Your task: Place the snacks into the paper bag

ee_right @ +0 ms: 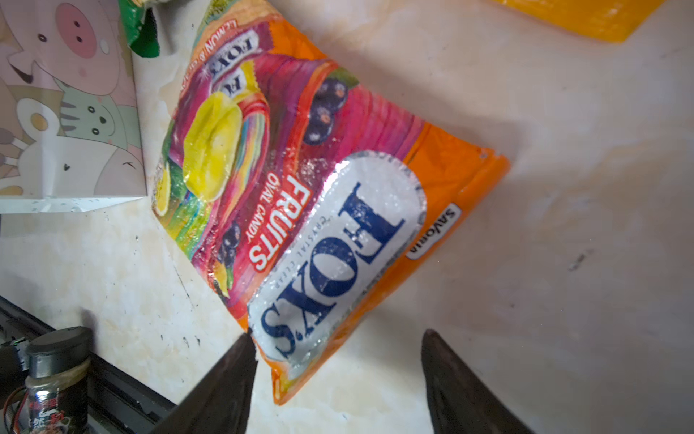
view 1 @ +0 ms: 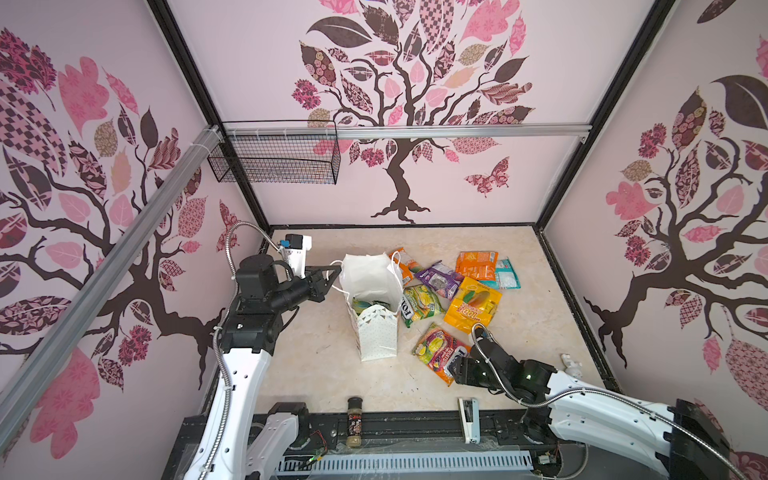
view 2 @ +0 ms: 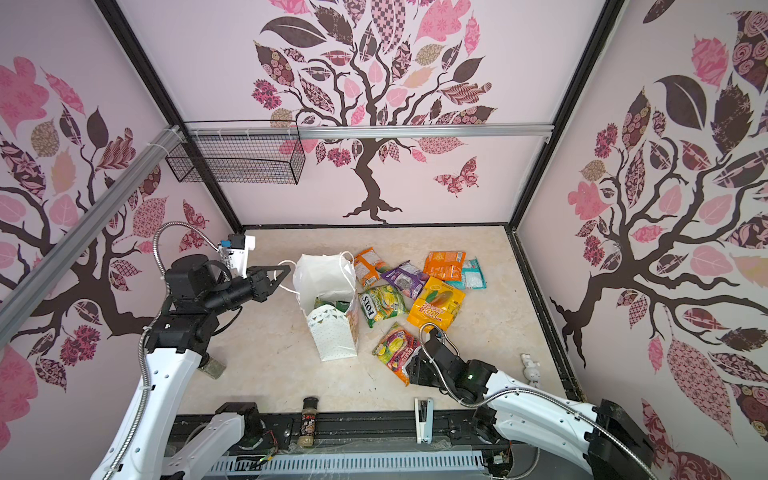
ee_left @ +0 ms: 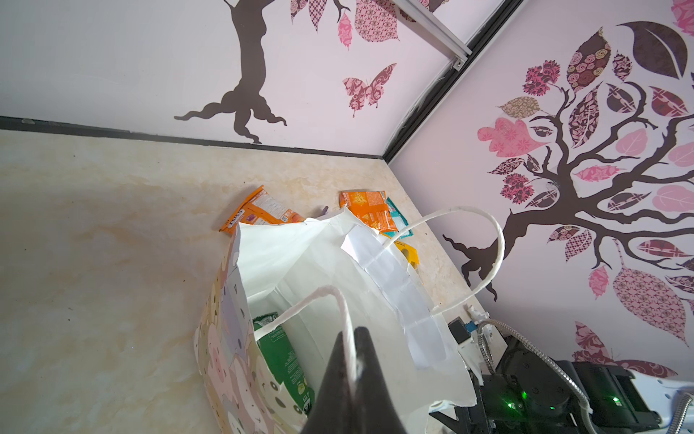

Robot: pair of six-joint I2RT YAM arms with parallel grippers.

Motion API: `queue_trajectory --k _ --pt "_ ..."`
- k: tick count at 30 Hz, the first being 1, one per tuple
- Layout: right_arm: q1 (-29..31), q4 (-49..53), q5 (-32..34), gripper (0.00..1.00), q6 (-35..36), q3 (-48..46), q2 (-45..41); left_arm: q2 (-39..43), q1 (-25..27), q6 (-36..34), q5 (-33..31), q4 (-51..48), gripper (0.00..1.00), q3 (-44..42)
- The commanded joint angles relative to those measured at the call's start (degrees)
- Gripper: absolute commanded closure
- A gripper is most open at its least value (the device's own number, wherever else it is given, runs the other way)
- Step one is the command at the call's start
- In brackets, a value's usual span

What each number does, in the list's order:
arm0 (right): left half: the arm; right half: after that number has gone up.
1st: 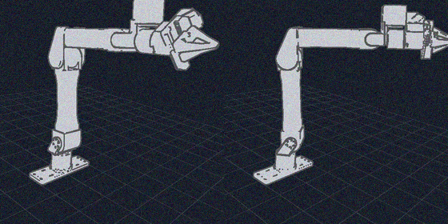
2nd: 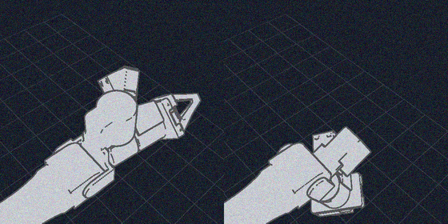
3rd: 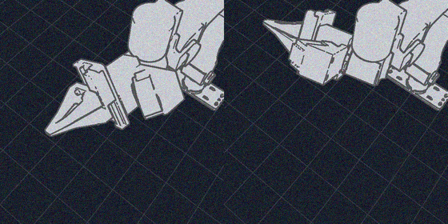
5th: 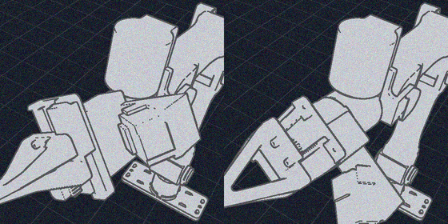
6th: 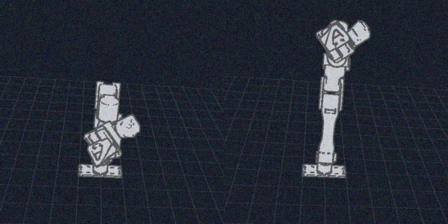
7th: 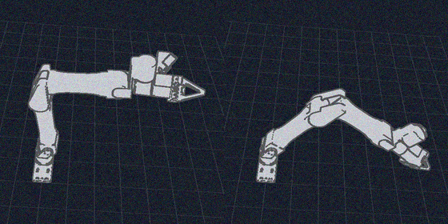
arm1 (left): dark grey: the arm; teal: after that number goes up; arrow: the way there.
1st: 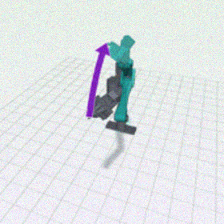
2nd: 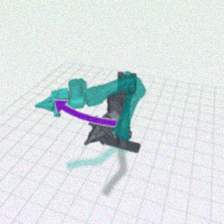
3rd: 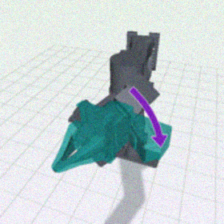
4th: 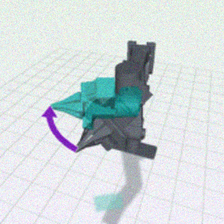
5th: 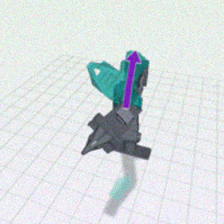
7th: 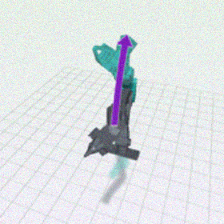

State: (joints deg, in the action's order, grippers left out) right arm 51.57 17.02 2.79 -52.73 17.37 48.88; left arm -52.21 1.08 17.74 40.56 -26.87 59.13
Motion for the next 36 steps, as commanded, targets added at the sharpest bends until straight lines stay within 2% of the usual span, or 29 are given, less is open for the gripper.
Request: queue_trajectory --k 1,7,24,34,36 --pt "-0.2 -4.2 0.6 0.3 -1.2 -0.2 1.7 0.4 0.2 -0.7 -0.1 0.6 0.94 -0.1" --pt "-0.5 -4.5 1.6 0.34 -1.4 -0.2 4.5 0.5 0.2 -0.8 -0.2 0.3 0.94 -0.1" --pt "-0.6 -5.7 4.8 0.46 -2.9 -3.1 3.9 0.5 0.2 -1.0 -0.5 -0.2 0.94 0.0" --pt "-1.6 -5.2 7.8 0.66 -1.3 -0.9 6.2 0.0 0.2 -0.9 -0.3 -0.1 0.94 0.1" --pt "-1.6 -5.3 8.4 0.72 -1.1 -0.7 6.1 0.0 0.1 -0.9 -0.2 -0.1 0.94 0.0"
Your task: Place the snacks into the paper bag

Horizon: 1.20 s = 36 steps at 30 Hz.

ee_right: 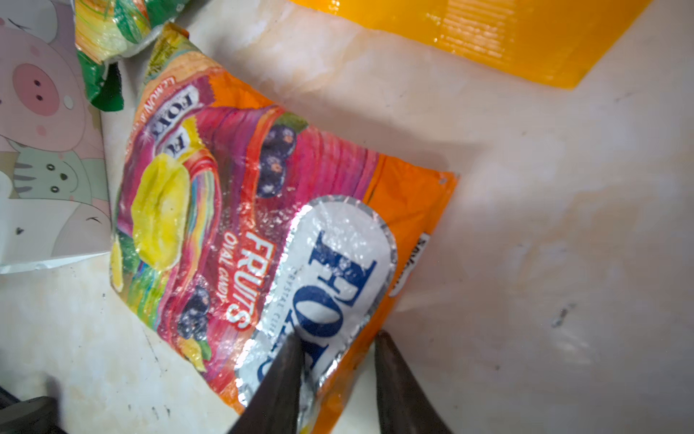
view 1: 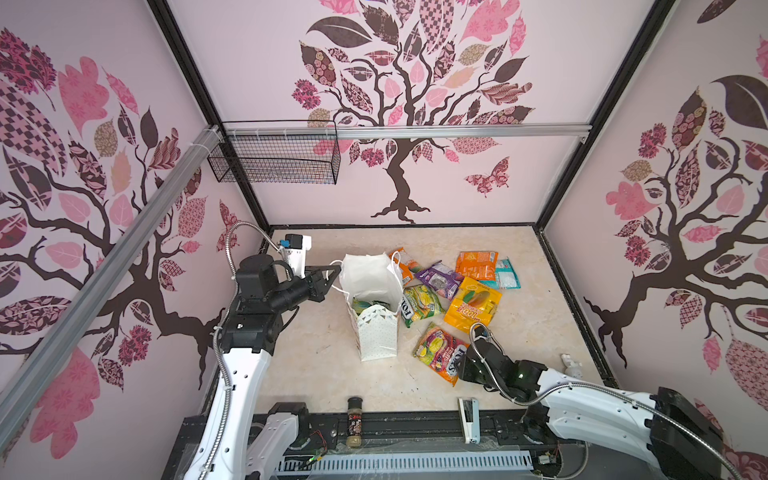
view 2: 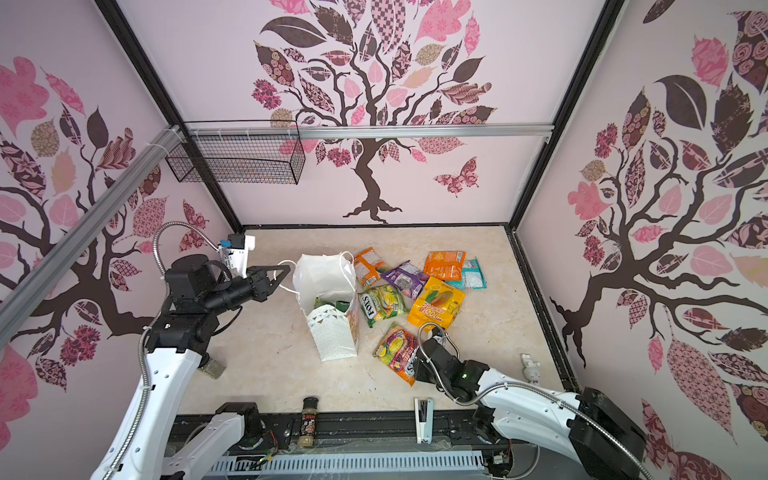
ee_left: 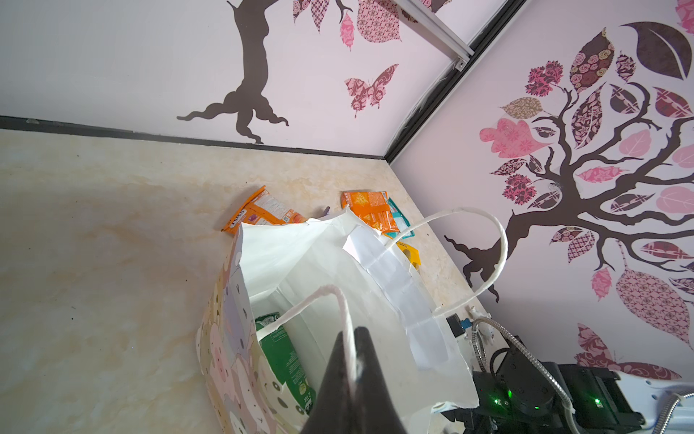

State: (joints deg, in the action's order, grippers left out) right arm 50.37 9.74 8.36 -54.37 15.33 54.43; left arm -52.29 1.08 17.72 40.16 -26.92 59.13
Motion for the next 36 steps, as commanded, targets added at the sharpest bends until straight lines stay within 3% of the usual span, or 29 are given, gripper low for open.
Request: queue_trajectory --k 1,13,16,25,36 --pt "-0.5 1.6 2.9 0.74 0.6 1.2 0.4 0.2 0.2 -0.9 0.1 0.0 0.94 0.0" --pt "-1.0 2.1 3.5 0.92 0.6 1.0 -1.0 0.1 0.2 -0.8 0.3 0.0 0.94 -0.1" --pt "-1.1 4.6 4.0 1.0 1.2 2.9 -2.6 0.3 0.2 -0.8 0.3 0.2 0.94 -0.2" --pt "-1.5 9.4 6.0 1.0 6.0 9.5 -5.1 1.4 0.3 -2.0 -1.8 -1.8 0.94 0.1" --pt "-1.6 13.7 6.9 1.0 14.4 19.2 -3.4 0.1 0.2 -1.2 0.3 -0.6 0.94 0.2"
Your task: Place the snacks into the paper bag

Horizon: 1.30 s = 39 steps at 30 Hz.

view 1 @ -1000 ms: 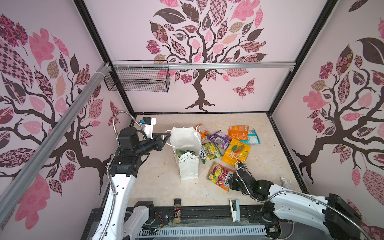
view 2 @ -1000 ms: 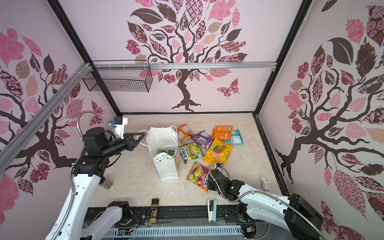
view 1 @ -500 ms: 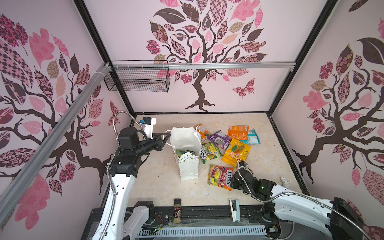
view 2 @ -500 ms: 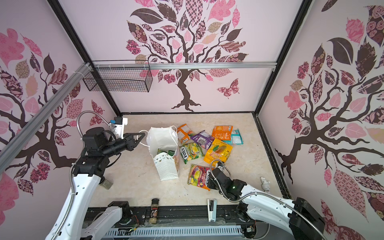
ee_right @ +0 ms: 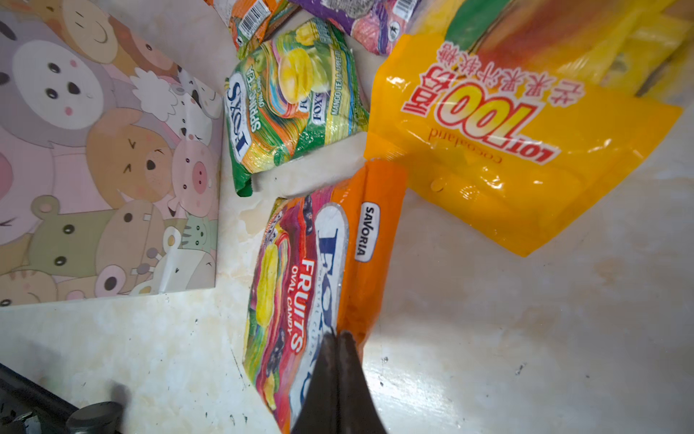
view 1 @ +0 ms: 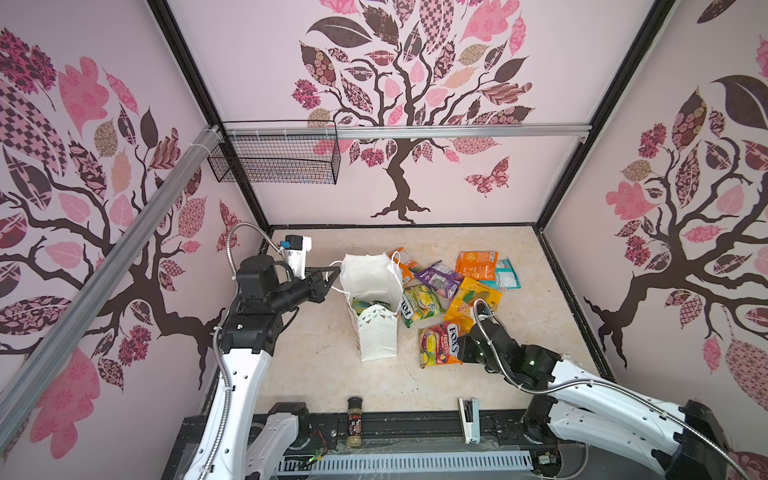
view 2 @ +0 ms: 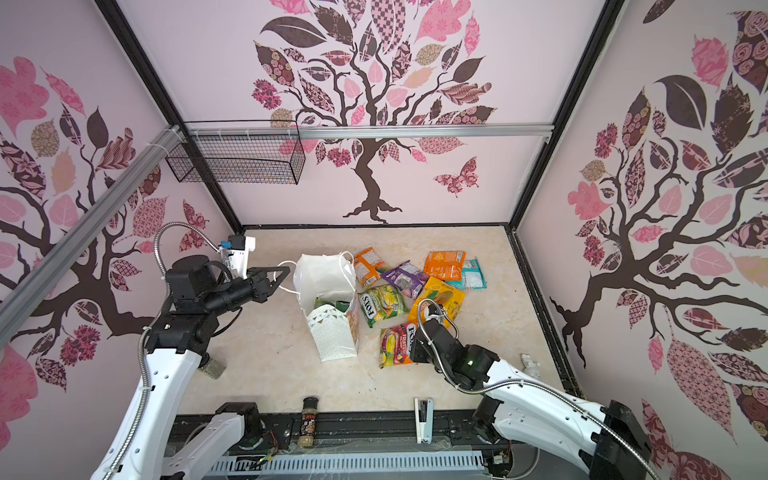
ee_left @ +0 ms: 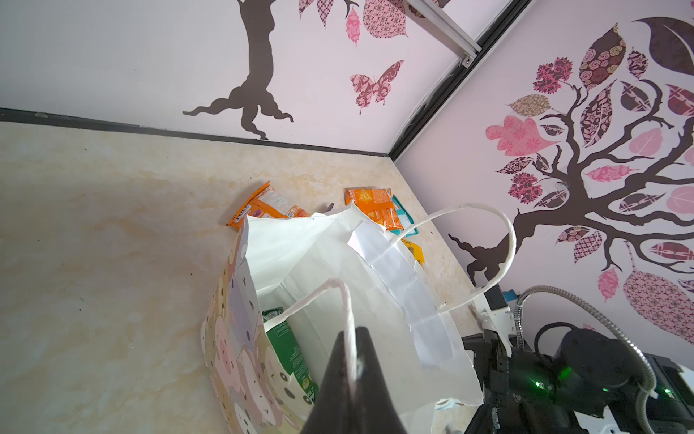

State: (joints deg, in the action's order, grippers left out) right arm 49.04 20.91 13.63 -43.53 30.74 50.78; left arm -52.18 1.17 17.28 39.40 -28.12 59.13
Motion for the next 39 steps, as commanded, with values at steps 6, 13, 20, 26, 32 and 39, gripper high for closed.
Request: queue_trajectory --k 6,13,20,26,32,39 --pt "-0.2 7.3 2.9 1.0 8.6 9.5 1.1 0.2 0.1 -0.7 0.8 0.9 0.94 -0.2" --pt "-0.2 10.5 3.3 1.0 12.0 14.3 2.4 -0.1 0.1 -0.3 1.4 1.6 0.94 -0.4" --pt "-0.2 10.6 2.1 1.0 13.4 17.2 2.7 0.4 0.2 0.3 1.8 2.7 0.94 -1.0" --pt "-0.2 10.5 1.8 1.0 14.5 18.9 3.1 0.2 0.2 0.1 1.7 2.5 0.95 -1.0" --pt "-0.2 10.2 1.9 1.0 15.5 20.3 4.6 0.3 0.2 0.2 1.6 2.5 0.94 -1.1" --pt "-0.3 8.4 0.2 1.0 16.3 20.4 5.8 0.6 0.2 -0.2 1.0 1.8 0.95 -1.0"
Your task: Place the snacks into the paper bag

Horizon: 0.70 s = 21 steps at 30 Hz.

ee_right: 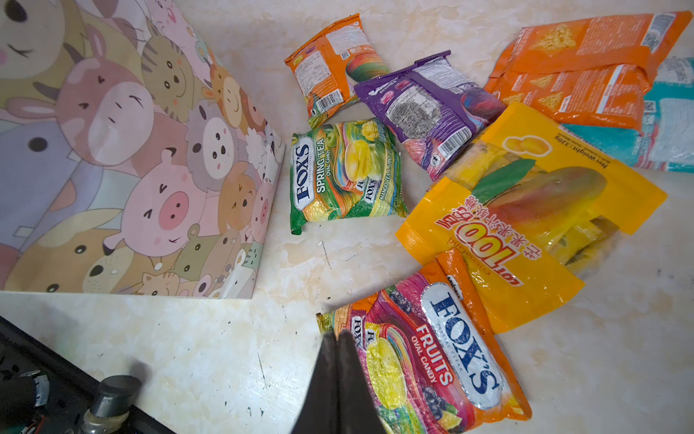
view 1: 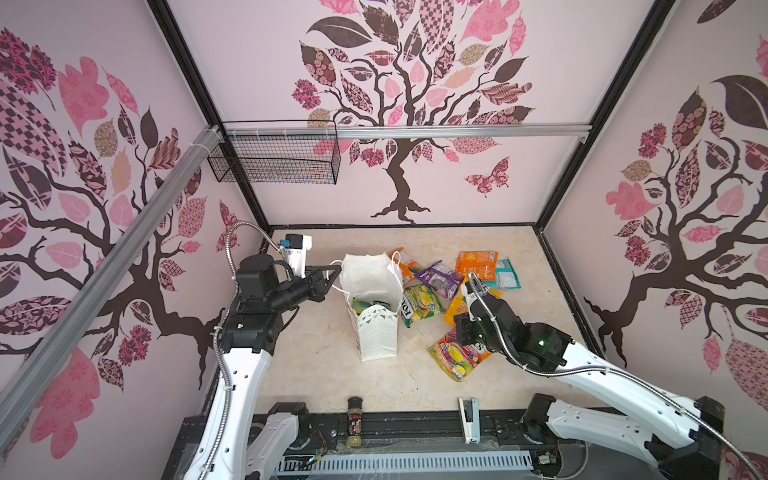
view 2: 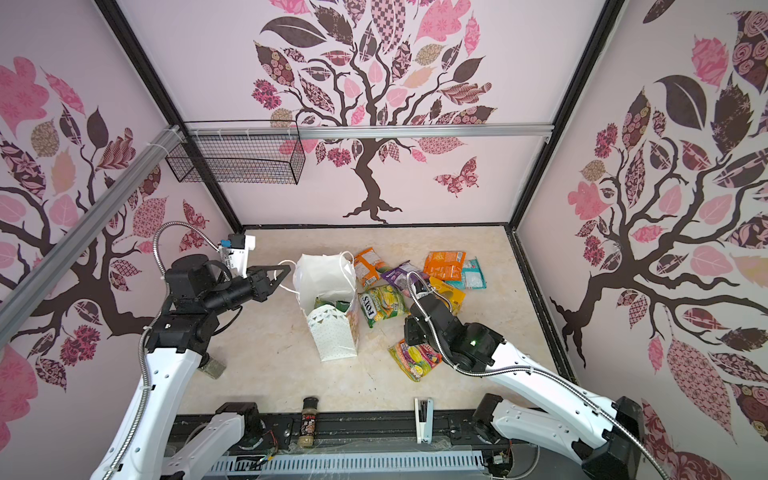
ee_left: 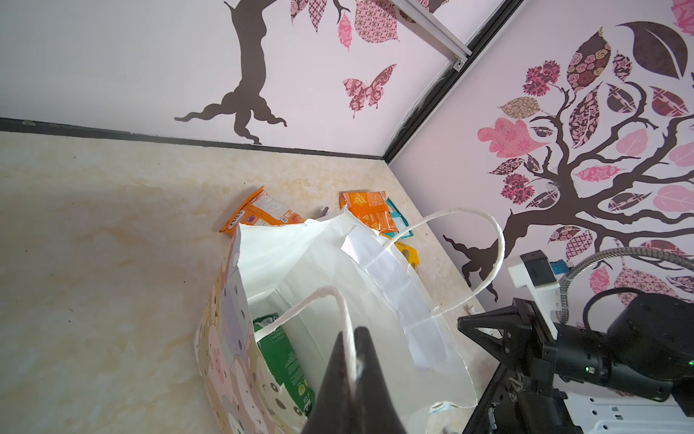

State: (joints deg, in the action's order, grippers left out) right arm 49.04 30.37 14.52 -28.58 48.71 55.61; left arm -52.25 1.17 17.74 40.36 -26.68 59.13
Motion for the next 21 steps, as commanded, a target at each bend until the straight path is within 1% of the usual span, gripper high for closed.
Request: queue_trajectory --k 1,9,11,13,14,15,17,19,21 --pt "-0.3 -0.9 -0.7 1.0 1.6 3.0 1.6 0.6 0.2 -0.6 0.1 0.4 0.95 -0.9" --pt "-0.7 1.9 -0.6 1.0 2.9 6.2 3.1 1.0 0.2 -0.9 -0.2 0.3 0.95 -0.8" --pt "-1.2 4.7 -1.8 1.0 2.8 6.5 4.3 1.1 0.2 -1.0 -0.4 0.0 0.95 -0.8" --pt "-1.3 8.8 -0.4 0.98 1.6 5.9 6.4 1.0 0.2 -1.2 -0.6 -0.3 0.95 -0.6" --pt "-1.2 10.8 0.1 0.95 0.4 5.3 7.3 1.0 0.2 -1.1 -0.6 -0.3 0.94 -0.6" --pt "-1.3 12.0 -0.1 0.89 -0.8 4.1 7.5 1.1 0.2 -1.1 -0.6 -0.3 0.95 -0.5" --pt "-1.3 12.1 -0.9 0.74 -3.3 1.3 6.3 1.1 0.2 -1.0 -0.7 -0.3 0.94 -0.7" --pt "-1.5 10.4 -0.8 0.6 -5.9 -2.7 2.9 1.1 0.2 -0.9 -0.7 0.0 0.94 -0.9" --pt "-4.1 8.5 -1.2 0.52 -8.2 -6.6 -0.7 0.9 0.2 -0.6 -0.5 0.4 0.94 -0.9"
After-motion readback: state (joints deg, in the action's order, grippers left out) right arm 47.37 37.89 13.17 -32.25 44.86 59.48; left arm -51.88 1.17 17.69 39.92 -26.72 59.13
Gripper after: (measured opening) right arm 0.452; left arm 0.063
